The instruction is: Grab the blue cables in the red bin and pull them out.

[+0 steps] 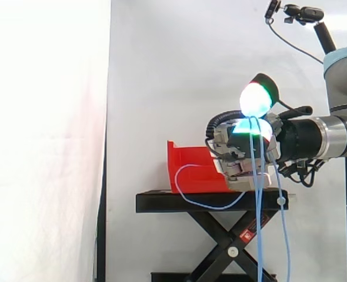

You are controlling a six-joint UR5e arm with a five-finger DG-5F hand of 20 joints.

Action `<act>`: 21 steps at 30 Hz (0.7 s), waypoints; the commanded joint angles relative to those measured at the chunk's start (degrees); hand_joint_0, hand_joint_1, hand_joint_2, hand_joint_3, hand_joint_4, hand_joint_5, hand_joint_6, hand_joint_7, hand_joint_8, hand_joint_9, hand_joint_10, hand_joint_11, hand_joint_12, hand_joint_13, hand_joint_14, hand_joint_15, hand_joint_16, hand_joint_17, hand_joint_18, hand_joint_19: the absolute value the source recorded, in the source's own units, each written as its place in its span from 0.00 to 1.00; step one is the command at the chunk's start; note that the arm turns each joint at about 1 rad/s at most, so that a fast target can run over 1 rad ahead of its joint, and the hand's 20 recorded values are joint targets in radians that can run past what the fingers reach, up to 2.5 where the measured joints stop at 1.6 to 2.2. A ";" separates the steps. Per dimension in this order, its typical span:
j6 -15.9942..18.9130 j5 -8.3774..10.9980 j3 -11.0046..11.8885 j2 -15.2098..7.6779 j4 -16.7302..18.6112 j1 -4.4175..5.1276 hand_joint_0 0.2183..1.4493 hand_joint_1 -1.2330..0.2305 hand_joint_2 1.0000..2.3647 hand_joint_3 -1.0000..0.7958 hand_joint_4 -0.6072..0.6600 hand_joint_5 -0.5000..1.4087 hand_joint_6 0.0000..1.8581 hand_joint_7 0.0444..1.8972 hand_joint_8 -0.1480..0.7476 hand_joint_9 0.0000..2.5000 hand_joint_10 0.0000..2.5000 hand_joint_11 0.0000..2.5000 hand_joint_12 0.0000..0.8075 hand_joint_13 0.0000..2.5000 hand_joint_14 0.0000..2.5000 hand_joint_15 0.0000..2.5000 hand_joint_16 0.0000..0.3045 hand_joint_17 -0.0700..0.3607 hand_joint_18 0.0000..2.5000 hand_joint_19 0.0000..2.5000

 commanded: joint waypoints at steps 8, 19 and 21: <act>-0.26 0.00 0.00 0.00 -0.09 0.00 0.31 0.37 0.00 0.00 0.60 0.85 0.01 0.43 0.49 0.69 0.02 0.71 0.38 0.52 1.00 0.20 0.20 0.48 0.50 0.37; -0.88 0.00 0.00 0.00 0.00 0.00 0.27 0.33 0.00 0.00 0.62 0.88 0.01 0.43 0.53 0.72 0.02 0.70 0.40 0.54 1.00 0.20 0.22 0.51 0.52 0.33; -1.14 0.00 0.00 0.00 0.00 0.00 0.27 0.31 0.00 0.00 0.61 0.88 0.01 0.43 0.53 0.72 0.02 0.71 0.40 0.54 1.00 0.20 0.22 0.51 0.53 0.32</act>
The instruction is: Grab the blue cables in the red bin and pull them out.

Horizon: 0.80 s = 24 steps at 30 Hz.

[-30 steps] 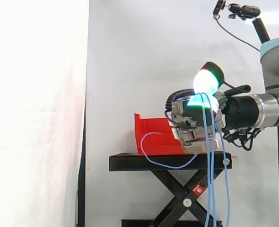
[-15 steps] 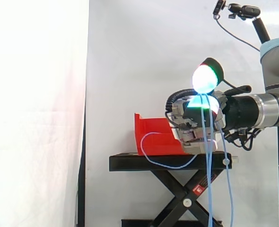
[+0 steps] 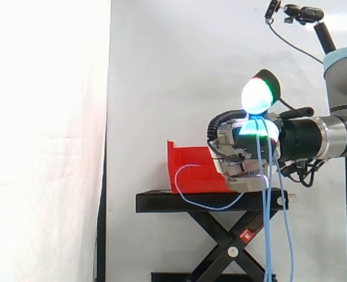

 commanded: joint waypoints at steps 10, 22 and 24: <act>-0.41 -0.09 0.00 0.00 0.00 0.00 0.27 0.27 0.00 0.00 0.60 0.91 0.00 0.44 0.52 0.76 0.02 0.69 0.38 0.54 1.00 0.20 0.21 0.50 0.55 0.34; -0.41 -0.09 0.00 0.00 0.00 0.00 0.30 0.21 0.00 0.00 0.60 0.92 0.00 0.44 0.50 0.76 0.02 0.71 0.36 0.54 1.00 0.22 0.20 0.48 0.54 0.38; -0.41 -0.09 0.00 0.00 0.00 0.00 0.32 0.20 0.00 0.00 0.59 0.92 0.00 0.45 0.48 0.76 0.02 0.71 0.36 0.53 1.00 0.22 0.19 0.46 0.54 0.39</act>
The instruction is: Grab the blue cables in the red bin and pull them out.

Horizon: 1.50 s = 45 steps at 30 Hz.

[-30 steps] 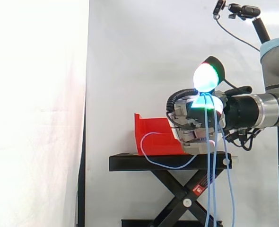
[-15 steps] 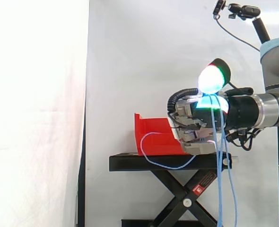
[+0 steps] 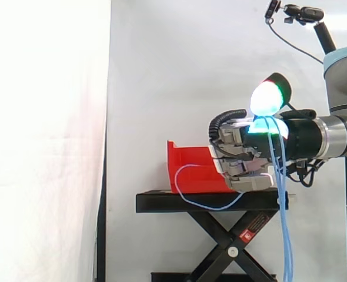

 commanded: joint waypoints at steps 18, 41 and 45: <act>0.00 0.00 0.09 0.08 0.00 -0.09 0.48 0.15 0.00 0.00 0.57 0.90 0.00 0.48 0.40 0.74 0.02 0.74 0.31 0.49 1.00 0.26 0.13 0.38 0.52 0.59; 0.08 -0.09 0.09 0.08 0.00 -0.35 0.57 0.12 0.01 0.09 0.56 0.78 0.15 0.42 0.38 0.69 0.02 0.80 0.32 0.48 1.00 0.26 0.14 0.38 0.49 0.61; 0.08 -0.09 0.00 0.08 0.00 -0.35 0.57 0.11 0.01 0.11 0.56 0.75 0.19 0.39 0.38 0.68 0.01 0.80 0.32 0.47 1.00 0.25 0.14 0.38 0.49 0.61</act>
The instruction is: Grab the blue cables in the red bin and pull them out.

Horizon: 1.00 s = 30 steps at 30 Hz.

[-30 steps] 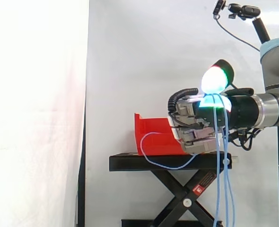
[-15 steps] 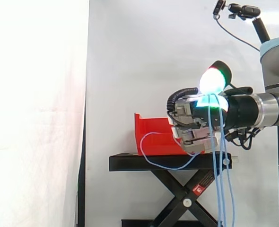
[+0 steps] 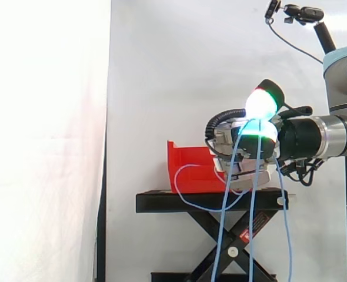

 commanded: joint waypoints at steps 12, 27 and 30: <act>0.00 0.06 0.00 -0.07 0.00 0.02 0.58 0.11 0.01 0.15 0.57 0.71 0.27 0.34 0.38 0.66 0.01 0.80 0.33 0.47 1.00 0.24 0.13 0.38 0.47 0.61; 0.00 0.06 0.00 0.01 0.09 -0.07 0.59 0.11 0.01 0.19 0.57 0.68 0.33 0.31 0.38 0.63 0.01 0.82 0.34 0.46 1.00 0.23 0.13 0.38 0.44 0.62; 0.00 0.06 0.00 0.01 0.09 0.02 0.59 0.10 0.01 0.19 0.57 0.67 0.34 0.30 0.39 0.63 0.01 0.82 0.34 0.46 1.00 0.23 0.14 0.38 0.44 0.62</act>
